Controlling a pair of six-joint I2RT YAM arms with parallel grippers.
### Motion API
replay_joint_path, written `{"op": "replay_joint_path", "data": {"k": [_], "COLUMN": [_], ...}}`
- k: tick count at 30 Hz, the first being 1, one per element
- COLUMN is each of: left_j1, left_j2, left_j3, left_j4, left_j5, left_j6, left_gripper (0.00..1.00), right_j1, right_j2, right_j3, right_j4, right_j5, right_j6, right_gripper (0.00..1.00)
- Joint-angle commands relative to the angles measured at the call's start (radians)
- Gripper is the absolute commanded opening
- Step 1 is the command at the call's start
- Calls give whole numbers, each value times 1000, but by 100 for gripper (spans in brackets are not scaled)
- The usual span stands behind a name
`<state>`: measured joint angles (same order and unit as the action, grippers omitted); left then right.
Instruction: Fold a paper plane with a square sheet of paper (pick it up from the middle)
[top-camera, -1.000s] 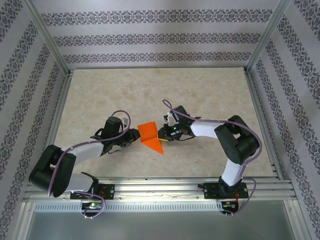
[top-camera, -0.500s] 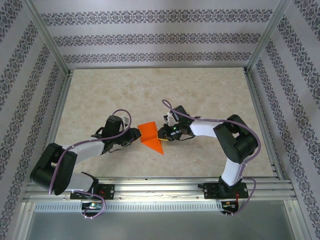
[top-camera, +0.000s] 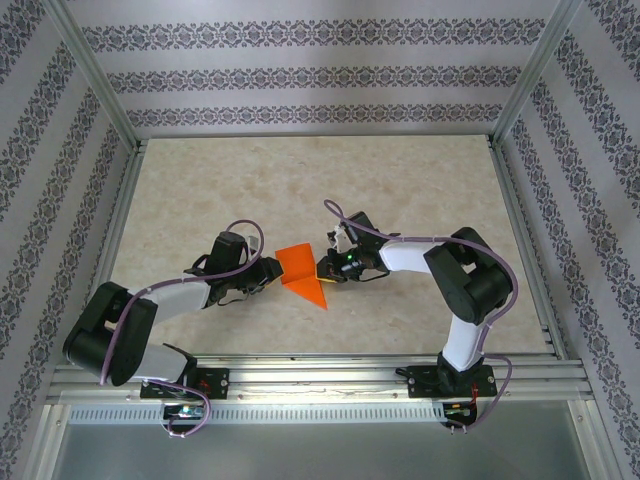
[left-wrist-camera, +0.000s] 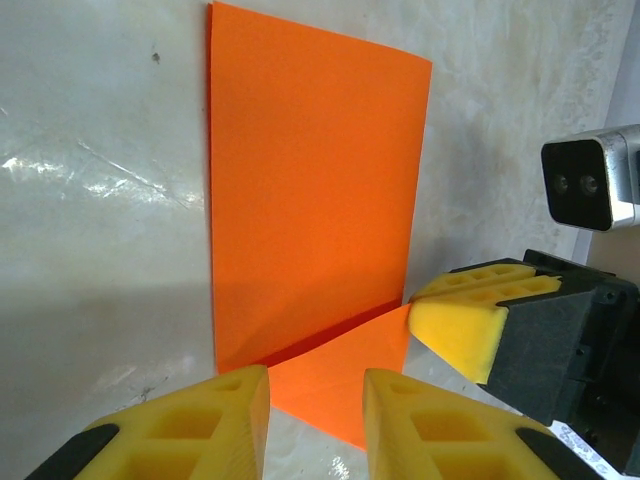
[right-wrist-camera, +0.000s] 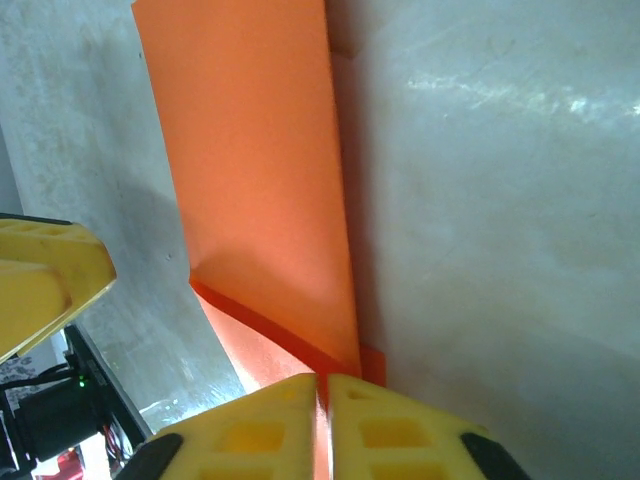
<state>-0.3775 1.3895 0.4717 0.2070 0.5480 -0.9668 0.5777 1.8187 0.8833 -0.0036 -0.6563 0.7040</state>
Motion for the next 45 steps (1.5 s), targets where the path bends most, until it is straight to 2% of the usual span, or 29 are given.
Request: {"op": "replay_joint_path", "data": {"k": [1,8,20,23,32,41,45], "left_j1": [7,7,7,7,7,6,5], "left_j2": [7,16,23,26,78,155,161], "left_j3": [16,31,104,100,126,127,117], "left_j4": [-1,-18,-187,-172,-166,-24,11], "left_j5": [14,6,-72,-73,-43,29,22], "left_j6": [-7,-7,46,38,29,-32,-52], "left_gripper": [32,35,45,46,49,48,48], "right_j1": [-4,-14,-38,-48,-62,-70,-72], "right_j2": [-1,-49,-79,-84,-96,-101,-98], "right_j3": [-1,-23,-79,-102,-131,-154,-165], "right_j4": [20,45,155,236,290,335,369], "right_j5": [-17,-38,-101,-137,-151,-158,-170], "right_j6": [-6,-5,48,93,122,143,163], "right_gripper": [10,7,4,3,1,0,0]}}
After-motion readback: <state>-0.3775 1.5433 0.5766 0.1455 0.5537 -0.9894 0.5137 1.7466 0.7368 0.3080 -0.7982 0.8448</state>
